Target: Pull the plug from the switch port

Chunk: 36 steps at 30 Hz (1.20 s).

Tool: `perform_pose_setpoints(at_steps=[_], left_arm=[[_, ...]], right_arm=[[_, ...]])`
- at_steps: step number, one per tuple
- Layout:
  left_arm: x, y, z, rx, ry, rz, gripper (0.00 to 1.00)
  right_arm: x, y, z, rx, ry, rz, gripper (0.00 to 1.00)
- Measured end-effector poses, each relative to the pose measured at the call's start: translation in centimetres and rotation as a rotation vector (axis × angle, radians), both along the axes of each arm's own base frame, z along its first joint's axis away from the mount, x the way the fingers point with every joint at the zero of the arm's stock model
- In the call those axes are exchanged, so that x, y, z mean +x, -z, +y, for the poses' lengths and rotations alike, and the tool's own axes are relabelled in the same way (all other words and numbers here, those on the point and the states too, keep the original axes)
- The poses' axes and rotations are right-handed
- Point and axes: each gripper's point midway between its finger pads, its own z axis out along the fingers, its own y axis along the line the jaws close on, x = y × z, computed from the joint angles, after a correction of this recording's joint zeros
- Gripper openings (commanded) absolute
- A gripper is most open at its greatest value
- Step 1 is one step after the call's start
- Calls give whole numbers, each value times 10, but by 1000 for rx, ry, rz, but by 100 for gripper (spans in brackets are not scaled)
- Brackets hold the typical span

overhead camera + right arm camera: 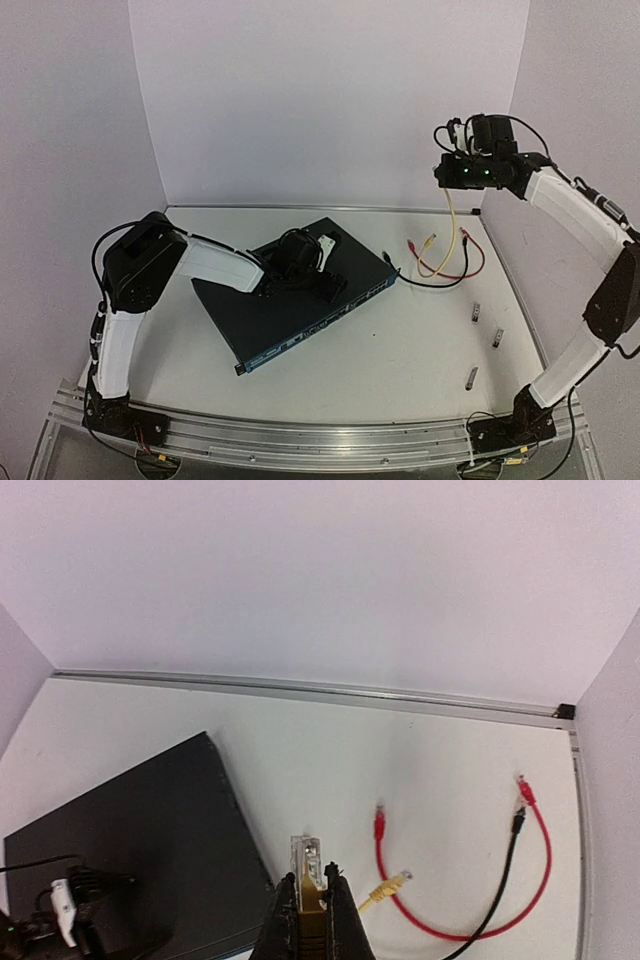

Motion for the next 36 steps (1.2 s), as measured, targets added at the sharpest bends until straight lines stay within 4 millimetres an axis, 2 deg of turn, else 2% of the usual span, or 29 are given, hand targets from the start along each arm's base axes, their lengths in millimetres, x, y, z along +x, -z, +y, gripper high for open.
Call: perform_pose_setpoints(at_steps=[5, 7, 10, 12, 14, 19, 20, 22, 23, 25, 27, 29, 32, 33, 36], left_arm=[[-1, -4, 13, 24, -25, 43, 99], [-4, -7, 20, 42, -37, 68, 100], [-6, -23, 28, 43, -59, 74, 100], [-5, -49, 33, 23, -83, 51, 100], [-4, -86, 41, -14, -112, 8, 100], [-9, -201, 75, -169, -230, -145, 100], [-12, -217, 85, -192, -256, -167, 100], [-18, -235, 105, -219, -310, -190, 100], [-21, -237, 115, -221, -338, -191, 100], [-27, -230, 131, -204, -387, -173, 100], [-32, -214, 144, -164, -422, -144, 100], [-37, -195, 153, -120, -449, -109, 100], [-44, -173, 165, -65, -484, -61, 100], [-45, -171, 167, -60, -491, -52, 100], [-48, -172, 173, -62, -509, -46, 100]], right_arm=[[44, 28, -15, -192, 58, 32, 0], [62, 46, -20, -267, 69, 54, 0], [86, 71, -27, -334, 77, 86, 0], [100, 92, -33, -361, 76, 119, 2], [111, 114, -40, -378, 80, 154, 5], [125, 169, -55, -397, 95, 252, 16], [126, 178, -58, -401, 99, 270, 17], [128, 196, -60, -408, 105, 299, 20], [127, 204, -61, -411, 105, 313, 24], [126, 212, -61, -413, 107, 330, 35], [126, 213, -61, -407, 113, 336, 50], [126, 213, -61, -405, 116, 334, 59], [124, 215, -64, -408, 129, 338, 70], [122, 216, -65, -412, 135, 344, 76], [113, 214, -71, -427, 149, 356, 81]])
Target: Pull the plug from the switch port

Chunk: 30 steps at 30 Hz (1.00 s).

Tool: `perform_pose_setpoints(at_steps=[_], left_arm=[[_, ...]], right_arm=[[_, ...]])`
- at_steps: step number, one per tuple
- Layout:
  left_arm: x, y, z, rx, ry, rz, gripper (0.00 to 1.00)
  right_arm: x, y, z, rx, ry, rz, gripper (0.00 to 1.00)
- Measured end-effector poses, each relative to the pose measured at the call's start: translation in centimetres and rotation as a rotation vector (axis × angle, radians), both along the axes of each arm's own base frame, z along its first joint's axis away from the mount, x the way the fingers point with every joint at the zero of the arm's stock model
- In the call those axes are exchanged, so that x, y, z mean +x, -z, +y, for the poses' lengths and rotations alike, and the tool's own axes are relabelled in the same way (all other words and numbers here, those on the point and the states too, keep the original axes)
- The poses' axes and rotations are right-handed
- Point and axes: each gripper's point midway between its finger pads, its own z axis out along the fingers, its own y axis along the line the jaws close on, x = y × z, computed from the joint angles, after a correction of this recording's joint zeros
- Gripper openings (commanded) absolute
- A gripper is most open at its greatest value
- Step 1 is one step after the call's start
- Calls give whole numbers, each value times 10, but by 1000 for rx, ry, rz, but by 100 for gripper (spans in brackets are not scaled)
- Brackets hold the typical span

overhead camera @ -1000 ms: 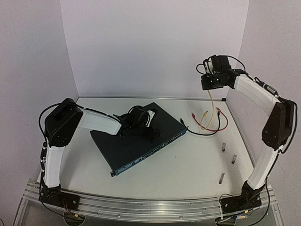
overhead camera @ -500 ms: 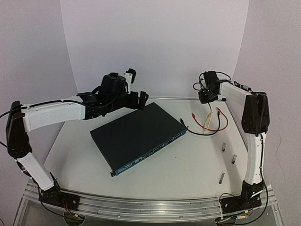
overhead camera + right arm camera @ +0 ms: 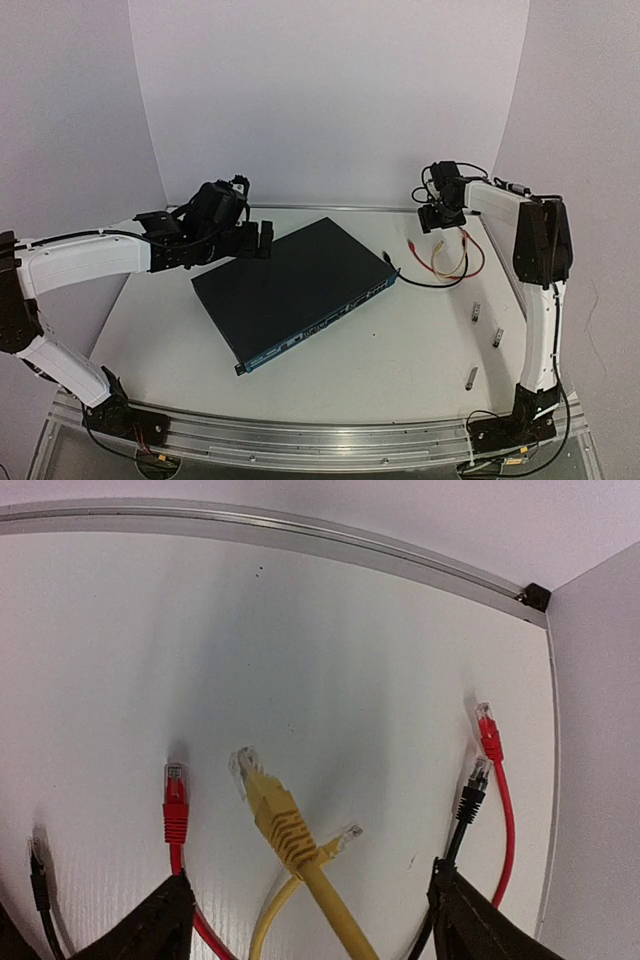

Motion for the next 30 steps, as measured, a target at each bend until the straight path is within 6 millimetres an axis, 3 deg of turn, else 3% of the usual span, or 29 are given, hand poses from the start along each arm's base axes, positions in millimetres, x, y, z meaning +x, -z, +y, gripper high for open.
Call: perform_pose_setpoints(at_steps=[3, 6, 12, 19, 30], left_arm=[[-2, -9, 6, -16, -19, -10, 100], [-4, -13, 8, -29, -25, -16, 100], [-5, -10, 9, -32, -30, -7, 100], [-8, 0, 14, -20, -45, 19, 100], [-18, 14, 29, -54, -110, 59, 100]], right_arm=[[-9, -18, -10, -36, 28, -22, 87], [-12, -57, -27, -104, 82, -96, 89], [-13, -105, -54, -229, 175, -195, 90], [-26, -101, -56, -197, 202, -191, 91], [-144, -92, -38, 185, 253, -132, 94]])
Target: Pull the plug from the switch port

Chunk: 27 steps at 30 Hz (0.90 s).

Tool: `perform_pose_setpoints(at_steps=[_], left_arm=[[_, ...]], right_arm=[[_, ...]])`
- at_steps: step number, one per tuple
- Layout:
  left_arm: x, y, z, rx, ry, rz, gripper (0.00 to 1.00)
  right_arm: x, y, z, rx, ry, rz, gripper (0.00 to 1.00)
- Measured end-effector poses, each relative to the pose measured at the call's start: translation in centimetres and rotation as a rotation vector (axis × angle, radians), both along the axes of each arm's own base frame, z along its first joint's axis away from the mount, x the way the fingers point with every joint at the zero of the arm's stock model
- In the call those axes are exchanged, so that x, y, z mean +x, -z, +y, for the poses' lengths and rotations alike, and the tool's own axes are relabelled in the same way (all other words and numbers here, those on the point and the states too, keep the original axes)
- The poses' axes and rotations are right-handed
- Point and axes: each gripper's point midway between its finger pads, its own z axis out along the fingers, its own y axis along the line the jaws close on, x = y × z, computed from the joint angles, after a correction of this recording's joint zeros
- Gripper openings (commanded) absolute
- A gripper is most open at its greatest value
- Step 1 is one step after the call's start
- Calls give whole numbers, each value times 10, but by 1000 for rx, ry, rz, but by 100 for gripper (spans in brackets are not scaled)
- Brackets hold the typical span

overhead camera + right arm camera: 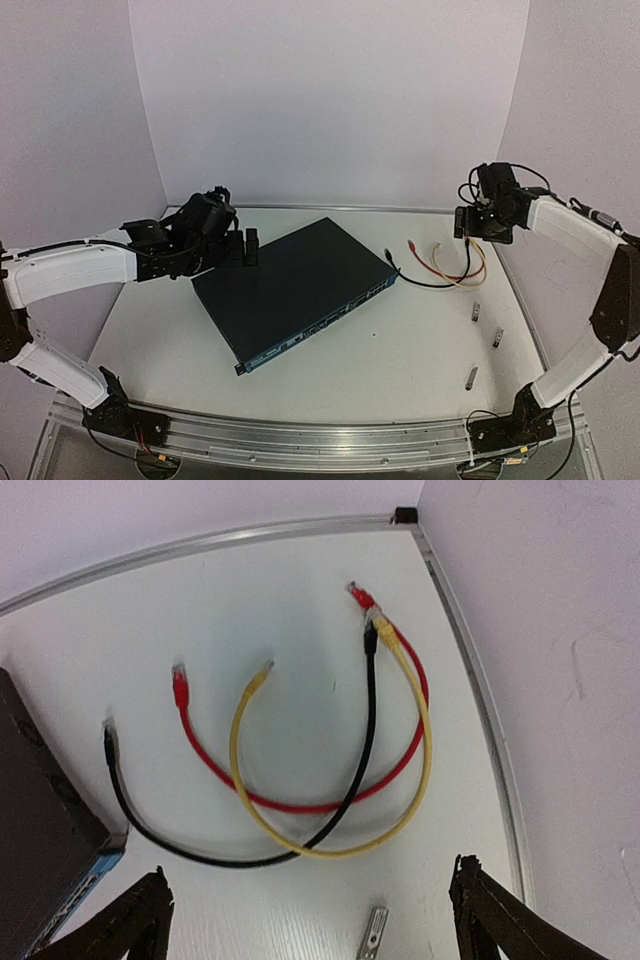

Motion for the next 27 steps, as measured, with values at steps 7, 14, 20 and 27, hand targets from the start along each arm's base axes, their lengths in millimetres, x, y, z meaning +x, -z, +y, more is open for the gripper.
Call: perform_pose_setpoints(at_steps=[7, 14, 20, 27], left_arm=[[-14, 12, 20, -16, -52, 30, 100], [-21, 28, 32, -13, -97, 61, 100], [-27, 41, 39, -21, -128, 89, 100], [-29, 45, 42, -35, -141, 96, 100]], right_arm=[[-91, 56, 25, 244, -57, 151, 96], [-145, 93, 30, 346, -40, 252, 98], [-163, 97, 23, 355, -3, 232, 98], [-162, 96, 19, 352, 22, 218, 98]])
